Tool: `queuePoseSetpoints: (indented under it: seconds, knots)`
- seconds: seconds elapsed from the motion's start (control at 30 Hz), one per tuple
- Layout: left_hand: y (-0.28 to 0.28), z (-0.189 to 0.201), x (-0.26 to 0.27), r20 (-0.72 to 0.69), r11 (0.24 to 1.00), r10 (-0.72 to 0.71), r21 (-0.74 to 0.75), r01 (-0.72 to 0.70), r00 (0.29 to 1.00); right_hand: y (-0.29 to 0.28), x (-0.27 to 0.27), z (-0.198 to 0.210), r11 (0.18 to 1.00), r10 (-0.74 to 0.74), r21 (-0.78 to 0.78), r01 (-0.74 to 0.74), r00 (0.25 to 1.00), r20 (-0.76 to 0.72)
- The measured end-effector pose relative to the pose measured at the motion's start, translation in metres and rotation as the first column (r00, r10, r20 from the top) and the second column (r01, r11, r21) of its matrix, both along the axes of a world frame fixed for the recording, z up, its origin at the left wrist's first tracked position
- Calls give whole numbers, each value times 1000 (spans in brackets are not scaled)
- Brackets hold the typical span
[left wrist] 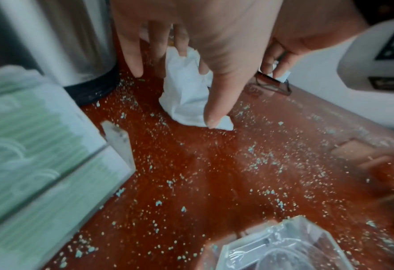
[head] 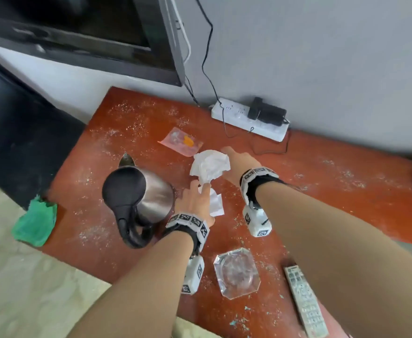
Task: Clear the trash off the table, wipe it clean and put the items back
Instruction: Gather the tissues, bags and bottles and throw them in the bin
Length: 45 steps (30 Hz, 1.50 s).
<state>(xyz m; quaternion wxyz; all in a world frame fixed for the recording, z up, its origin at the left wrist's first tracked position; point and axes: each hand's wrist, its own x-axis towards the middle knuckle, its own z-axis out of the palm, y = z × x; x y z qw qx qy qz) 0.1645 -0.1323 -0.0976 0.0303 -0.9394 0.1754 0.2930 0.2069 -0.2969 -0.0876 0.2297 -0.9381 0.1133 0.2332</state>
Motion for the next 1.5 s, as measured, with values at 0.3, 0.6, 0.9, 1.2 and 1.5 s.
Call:
queuePoseSetpoints:
  seconds: [0.3,0.6,0.9,1.2,1.5]
  knots:
    - [-2,-14,10,17,998,53,-35,-53,998,14,41,-29,997,75,2,-75,997,-3]
    - [0,1,9,-23,978,142,-152,-144,990,7,26,-17,1000,30,4,-30,998,57]
    - [43,62,-12,44,899,267,-370,-233,963,31,-30,66,996,-73,-38,79,988,133]
    - [137,127,-102,82,816,168,-571,-92,982,117,-159,148,950,-190,-174,259,923,335]
    - [272,138,-178,62,821,201,-555,-134,978,250,-253,155,952,-142,-235,196,964,225]
